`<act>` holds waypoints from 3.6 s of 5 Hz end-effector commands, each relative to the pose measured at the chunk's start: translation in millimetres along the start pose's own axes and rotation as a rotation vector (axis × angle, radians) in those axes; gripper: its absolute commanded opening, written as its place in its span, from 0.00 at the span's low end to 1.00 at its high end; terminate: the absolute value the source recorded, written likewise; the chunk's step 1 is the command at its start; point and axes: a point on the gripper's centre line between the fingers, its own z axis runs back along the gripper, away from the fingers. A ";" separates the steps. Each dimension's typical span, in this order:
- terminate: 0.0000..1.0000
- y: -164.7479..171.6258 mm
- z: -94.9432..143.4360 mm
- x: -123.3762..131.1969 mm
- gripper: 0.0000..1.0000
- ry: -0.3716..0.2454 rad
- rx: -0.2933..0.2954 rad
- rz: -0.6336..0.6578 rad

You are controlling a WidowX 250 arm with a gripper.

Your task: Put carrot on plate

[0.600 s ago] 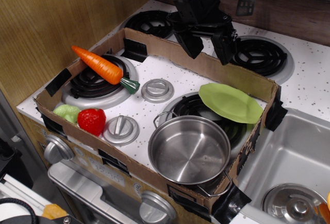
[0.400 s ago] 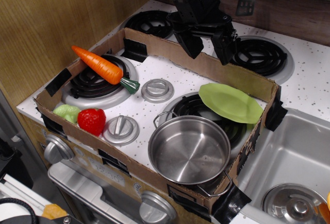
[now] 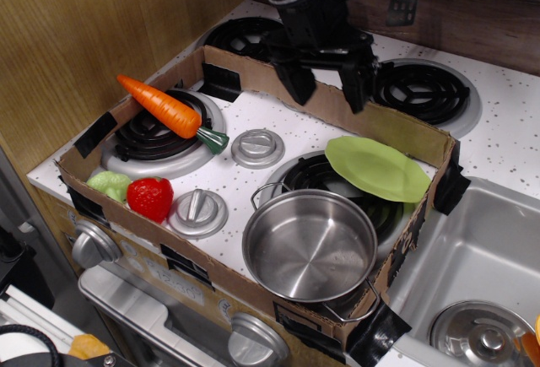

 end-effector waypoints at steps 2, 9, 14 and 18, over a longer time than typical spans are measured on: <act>0.00 49.9 56.0 8.6 1.00 -0.158 0.111 0.651; 0.00 151.9 28.5 -34.1 1.00 -0.278 0.398 1.426; 0.00 166.6 24.9 -33.3 0.00 -0.245 0.333 1.388; 0.00 100.4 61.4 -7.9 0.00 -0.178 0.302 1.211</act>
